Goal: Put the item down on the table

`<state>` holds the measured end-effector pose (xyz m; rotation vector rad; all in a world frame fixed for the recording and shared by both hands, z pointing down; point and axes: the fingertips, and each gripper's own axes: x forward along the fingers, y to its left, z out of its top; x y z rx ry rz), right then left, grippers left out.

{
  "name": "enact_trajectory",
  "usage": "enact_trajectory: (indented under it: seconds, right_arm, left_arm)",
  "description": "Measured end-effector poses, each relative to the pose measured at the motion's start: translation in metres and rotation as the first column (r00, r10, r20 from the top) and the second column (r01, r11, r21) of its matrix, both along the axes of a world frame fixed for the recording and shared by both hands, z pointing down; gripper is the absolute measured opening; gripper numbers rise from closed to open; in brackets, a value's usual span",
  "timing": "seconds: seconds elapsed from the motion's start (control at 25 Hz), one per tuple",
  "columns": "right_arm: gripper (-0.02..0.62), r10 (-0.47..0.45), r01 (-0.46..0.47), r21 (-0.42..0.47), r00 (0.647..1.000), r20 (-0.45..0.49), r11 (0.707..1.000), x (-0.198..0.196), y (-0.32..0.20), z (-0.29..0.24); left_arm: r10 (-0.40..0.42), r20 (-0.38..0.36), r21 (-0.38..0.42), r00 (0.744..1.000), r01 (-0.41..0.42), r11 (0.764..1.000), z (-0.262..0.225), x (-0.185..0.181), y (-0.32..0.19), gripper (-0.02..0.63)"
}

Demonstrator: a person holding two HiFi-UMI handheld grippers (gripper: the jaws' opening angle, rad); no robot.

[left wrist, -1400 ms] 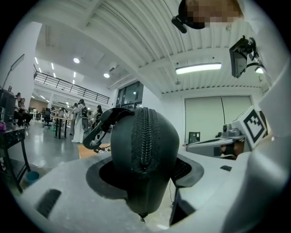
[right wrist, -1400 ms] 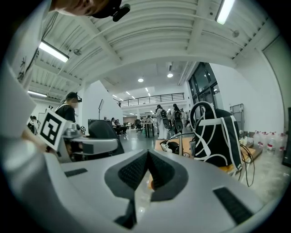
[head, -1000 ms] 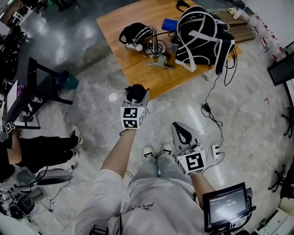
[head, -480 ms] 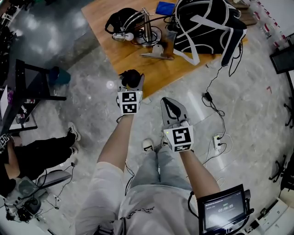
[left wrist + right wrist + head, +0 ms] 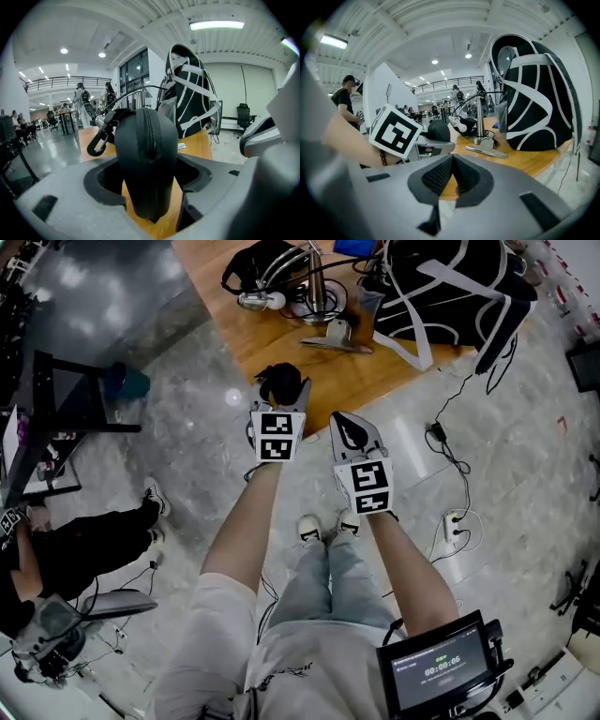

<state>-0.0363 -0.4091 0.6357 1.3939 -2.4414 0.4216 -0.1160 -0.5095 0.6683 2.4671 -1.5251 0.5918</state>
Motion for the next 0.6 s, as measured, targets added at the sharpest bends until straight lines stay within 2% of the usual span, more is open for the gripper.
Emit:
enact_trajectory:
  seconds: [0.12,0.28,0.32,0.44,0.6]
  right_arm:
    - [0.003,-0.009,0.009,-0.006,1.000,-0.004,1.000,-0.001,-0.001,0.001]
    - [0.005,-0.005,0.005,-0.015,1.000,0.003,1.000,0.001,0.000,0.002]
    - [0.005,-0.004,0.004,-0.018,1.000,0.001,1.000,0.003,0.001,0.003]
    - [0.003,0.003,-0.003,-0.012,1.000,0.005,1.000,0.009,0.001,0.003]
    - [0.005,0.011,-0.011,-0.018,1.000,-0.005,1.000,0.018,0.004,0.006]
  left_arm:
    - [0.010,0.019,-0.005,1.000,-0.010,1.000,0.001,-0.002,-0.001,0.327]
    - [0.011,0.028,-0.044,1.000,-0.010,0.999,0.014,0.000,-0.002,0.327]
    - [0.003,0.032,-0.057,0.999,-0.001,0.998,0.021,0.000,-0.002,0.325]
    - [-0.008,0.046,-0.051,0.999,0.011,0.999,0.031,-0.002,-0.004,0.263]
    - [0.009,0.051,-0.036,0.999,-0.007,0.999,0.030,0.000,-0.004,0.261]
